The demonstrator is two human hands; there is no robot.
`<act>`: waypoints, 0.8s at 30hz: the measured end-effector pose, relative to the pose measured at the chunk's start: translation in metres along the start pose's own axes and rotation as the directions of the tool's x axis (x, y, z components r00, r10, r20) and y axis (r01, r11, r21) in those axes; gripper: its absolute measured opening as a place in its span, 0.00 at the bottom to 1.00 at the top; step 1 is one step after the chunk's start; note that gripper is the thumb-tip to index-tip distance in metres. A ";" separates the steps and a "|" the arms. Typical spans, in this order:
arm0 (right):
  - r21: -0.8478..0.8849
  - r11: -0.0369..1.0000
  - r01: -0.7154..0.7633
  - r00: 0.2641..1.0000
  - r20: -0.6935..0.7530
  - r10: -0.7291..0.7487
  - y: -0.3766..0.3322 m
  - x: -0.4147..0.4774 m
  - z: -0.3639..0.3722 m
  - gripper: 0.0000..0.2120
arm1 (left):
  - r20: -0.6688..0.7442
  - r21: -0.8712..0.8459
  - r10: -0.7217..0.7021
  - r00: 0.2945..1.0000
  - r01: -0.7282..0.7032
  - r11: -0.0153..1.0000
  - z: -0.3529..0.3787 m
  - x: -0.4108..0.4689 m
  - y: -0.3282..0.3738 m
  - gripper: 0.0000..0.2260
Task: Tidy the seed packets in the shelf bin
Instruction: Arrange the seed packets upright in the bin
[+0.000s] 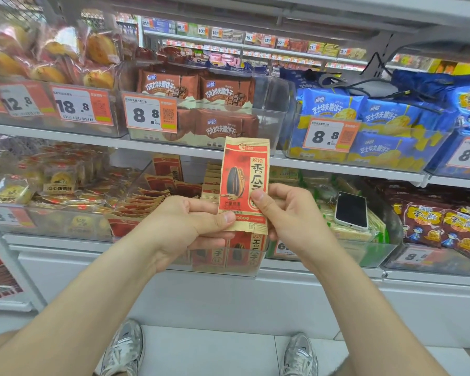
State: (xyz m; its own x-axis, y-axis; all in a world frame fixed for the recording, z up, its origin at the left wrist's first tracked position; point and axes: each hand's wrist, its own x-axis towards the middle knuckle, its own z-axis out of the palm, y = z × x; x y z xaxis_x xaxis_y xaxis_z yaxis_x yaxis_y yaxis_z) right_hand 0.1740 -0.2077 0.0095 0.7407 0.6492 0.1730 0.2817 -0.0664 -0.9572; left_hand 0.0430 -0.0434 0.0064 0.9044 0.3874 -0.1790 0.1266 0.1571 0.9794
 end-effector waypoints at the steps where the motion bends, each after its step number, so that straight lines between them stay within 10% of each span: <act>1: 0.005 1.000 0.005 1.000 0.014 -0.005 -0.001 0.000 0.002 0.10 | -0.005 0.021 0.002 1.000 -0.002 1.000 -0.004 0.000 0.001 0.17; 8: 0.094 0.980 0.178 0.979 -0.118 -0.167 -0.010 0.008 0.019 0.36 | -0.130 0.527 0.146 0.981 -0.057 0.848 -0.042 0.004 0.014 0.04; 14: -0.419 0.840 0.345 0.918 -0.038 -0.395 -0.013 0.021 0.037 0.05 | -0.243 0.766 0.484 0.841 -0.140 0.628 -0.070 0.020 0.006 0.08; 24: -0.696 0.435 0.572 0.633 0.036 -0.773 -0.006 0.067 0.091 0.16 | 0.036 0.950 0.281 0.959 -0.120 0.289 -0.113 0.043 -0.013 0.18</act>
State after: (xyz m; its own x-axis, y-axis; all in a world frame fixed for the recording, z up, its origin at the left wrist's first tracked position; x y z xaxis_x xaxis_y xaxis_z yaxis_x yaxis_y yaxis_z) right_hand 0.1665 -0.0945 0.0059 0.2286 0.4896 0.8414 0.9703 -0.1849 -0.1561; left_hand 0.0347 0.0739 -0.0246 0.9177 0.3826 0.1065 0.3146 -0.8641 0.3929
